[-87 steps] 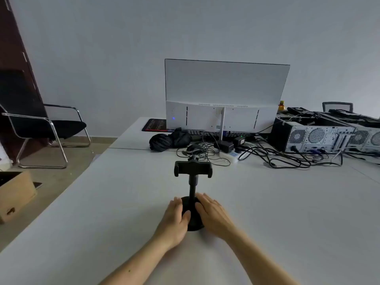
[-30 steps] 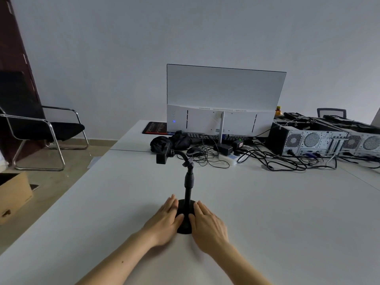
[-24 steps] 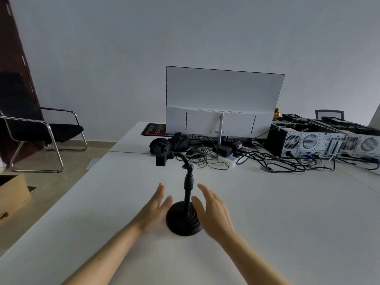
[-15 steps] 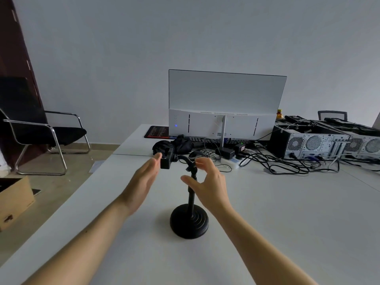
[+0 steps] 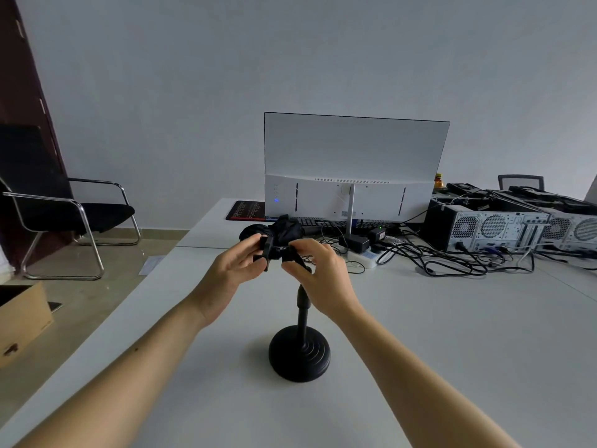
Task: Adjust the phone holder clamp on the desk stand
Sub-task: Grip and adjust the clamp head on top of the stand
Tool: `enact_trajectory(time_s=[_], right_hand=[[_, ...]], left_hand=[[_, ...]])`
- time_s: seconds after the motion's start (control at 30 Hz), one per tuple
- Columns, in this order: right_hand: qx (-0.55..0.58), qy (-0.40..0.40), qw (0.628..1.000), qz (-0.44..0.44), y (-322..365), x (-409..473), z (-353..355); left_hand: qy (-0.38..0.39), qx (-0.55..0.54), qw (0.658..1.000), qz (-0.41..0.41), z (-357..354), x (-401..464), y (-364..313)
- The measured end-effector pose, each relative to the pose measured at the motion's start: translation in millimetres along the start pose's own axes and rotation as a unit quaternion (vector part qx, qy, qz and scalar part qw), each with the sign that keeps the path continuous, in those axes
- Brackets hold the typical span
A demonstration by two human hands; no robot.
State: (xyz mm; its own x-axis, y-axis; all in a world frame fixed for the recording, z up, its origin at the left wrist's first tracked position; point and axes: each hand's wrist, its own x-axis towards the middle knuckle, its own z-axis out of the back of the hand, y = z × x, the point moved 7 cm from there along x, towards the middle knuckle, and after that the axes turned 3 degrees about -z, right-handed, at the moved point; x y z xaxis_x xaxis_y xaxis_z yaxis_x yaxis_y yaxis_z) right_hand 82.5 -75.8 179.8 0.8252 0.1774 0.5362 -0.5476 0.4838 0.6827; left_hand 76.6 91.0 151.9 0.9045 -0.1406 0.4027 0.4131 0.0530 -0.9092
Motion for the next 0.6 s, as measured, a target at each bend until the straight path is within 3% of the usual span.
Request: enact_trajectory(time_s=[0.2, 0.6], right_hand=[[-0.069, 0.029, 0.996, 0.051, 15.6, 9.3, -3.7], [-0.080, 0.084, 0.993, 0.027, 18.0, 19.9, -10.7]], left_hand=[[0.015, 0.007, 1.000, 0.003, -0.3, 0.2, -1.3], [0.014, 0.006, 1.000, 0.009, 0.6, 2.5, 3.9]])
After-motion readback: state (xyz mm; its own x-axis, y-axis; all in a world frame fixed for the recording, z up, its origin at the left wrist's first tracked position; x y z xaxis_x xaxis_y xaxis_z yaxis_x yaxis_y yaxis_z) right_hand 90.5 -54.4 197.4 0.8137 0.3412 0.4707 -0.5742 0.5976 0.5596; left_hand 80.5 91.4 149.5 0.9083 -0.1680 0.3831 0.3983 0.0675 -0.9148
